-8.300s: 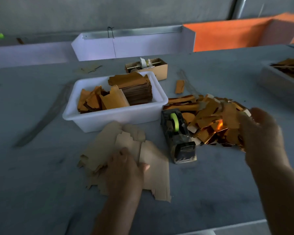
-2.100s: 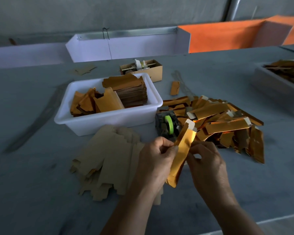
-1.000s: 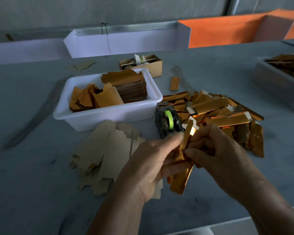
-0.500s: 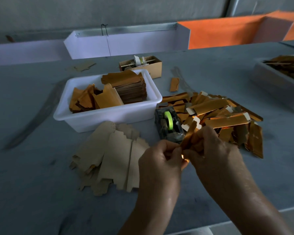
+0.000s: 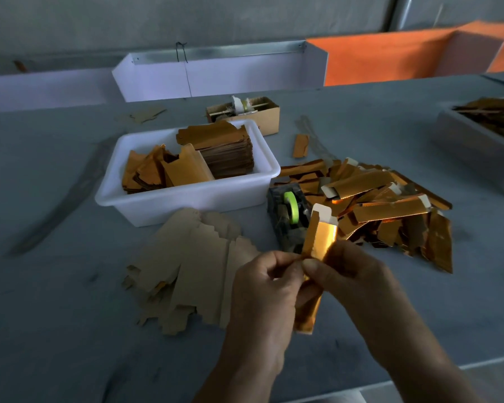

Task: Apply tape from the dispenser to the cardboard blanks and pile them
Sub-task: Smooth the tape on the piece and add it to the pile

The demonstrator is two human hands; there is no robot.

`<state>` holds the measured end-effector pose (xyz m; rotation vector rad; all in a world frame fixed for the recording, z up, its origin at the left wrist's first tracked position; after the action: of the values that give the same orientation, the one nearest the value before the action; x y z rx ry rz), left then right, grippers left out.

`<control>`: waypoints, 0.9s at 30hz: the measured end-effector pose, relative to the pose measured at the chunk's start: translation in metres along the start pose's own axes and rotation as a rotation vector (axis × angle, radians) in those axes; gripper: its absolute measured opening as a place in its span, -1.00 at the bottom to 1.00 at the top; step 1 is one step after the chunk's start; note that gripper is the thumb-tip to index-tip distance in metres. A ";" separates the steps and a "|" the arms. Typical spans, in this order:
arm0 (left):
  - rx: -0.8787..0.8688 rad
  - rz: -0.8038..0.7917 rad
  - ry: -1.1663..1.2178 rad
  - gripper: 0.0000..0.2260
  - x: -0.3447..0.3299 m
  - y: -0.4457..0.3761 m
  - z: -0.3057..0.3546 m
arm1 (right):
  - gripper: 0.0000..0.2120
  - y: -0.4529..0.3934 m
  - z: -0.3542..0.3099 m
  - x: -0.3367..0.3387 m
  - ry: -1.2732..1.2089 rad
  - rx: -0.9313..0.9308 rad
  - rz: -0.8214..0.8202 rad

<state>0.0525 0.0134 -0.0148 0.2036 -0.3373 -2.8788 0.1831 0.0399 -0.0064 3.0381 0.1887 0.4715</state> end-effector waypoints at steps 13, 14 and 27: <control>-0.027 0.214 -0.437 -0.84 0.073 -0.027 0.010 | -0.86 -0.044 0.018 0.021 -0.507 -0.209 -0.027; -0.071 0.307 -0.750 -0.80 0.084 -0.028 0.013 | -0.87 -0.049 0.016 0.028 -0.490 -0.204 0.000; -0.013 0.299 -1.018 -0.65 0.085 -0.039 -0.005 | -0.67 -0.022 -0.014 0.095 0.454 0.149 0.616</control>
<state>-0.0371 0.0278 -0.0385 -1.2242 -0.4518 -2.4393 0.2665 0.0743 0.0332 3.0246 -0.7451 1.2264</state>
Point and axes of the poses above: each hand's wrist, its own y-axis away from the middle knuckle, its own x-axis out of the back of the hand, z = x × y, the point moved 9 cm from there along -y, towards the middle knuckle, and after that the axes turned 4 degrees about y, right-handed, at the moved point
